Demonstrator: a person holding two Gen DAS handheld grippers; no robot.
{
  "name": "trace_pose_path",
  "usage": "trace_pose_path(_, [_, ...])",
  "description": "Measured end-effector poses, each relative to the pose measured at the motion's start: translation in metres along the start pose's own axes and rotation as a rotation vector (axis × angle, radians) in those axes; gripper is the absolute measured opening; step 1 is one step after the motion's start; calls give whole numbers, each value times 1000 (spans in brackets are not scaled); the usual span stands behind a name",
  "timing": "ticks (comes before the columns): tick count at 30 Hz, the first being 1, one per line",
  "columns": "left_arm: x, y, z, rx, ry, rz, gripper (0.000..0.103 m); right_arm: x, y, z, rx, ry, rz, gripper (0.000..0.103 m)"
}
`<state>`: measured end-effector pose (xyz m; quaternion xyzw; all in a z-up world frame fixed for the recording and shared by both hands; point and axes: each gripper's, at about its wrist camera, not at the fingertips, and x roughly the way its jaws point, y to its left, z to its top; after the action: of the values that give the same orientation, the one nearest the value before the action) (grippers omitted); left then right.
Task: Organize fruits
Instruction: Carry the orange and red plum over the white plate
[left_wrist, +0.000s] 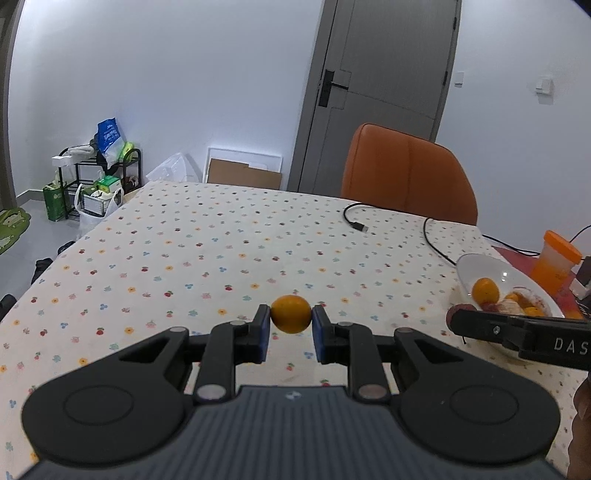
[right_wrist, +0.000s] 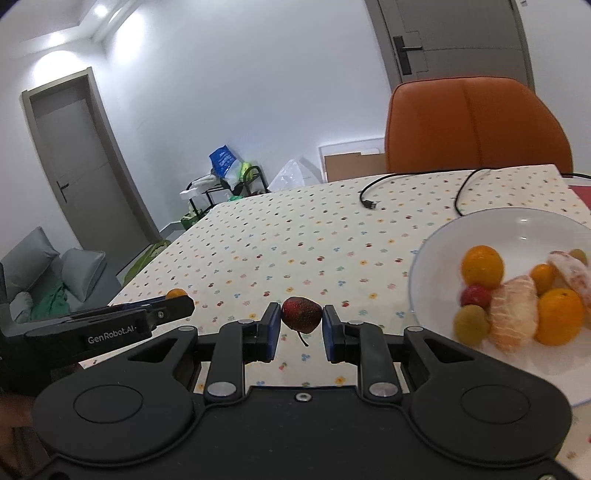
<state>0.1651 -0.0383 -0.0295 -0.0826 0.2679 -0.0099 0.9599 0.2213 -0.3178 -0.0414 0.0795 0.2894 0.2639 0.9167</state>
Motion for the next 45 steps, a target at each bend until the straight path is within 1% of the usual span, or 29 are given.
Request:
trace_pose_path(11, [-12, -19, -1, 18, -16, -34, 22, -26, -14, -2, 13, -34, -37, 22])
trace_pose_path(22, [-12, -36, -1, 38, -22, -61, 22, -44, -30, -4, 30, -58, -68, 22])
trace_pose_path(31, [-6, -50, 0, 52, -15, -86, 22, -55, -45, -7, 46, -71, -103, 22])
trace_pose_path(45, [9, -84, -3, 92, 8, -150, 22, -78, -83, -13, 101, -97, -168, 22])
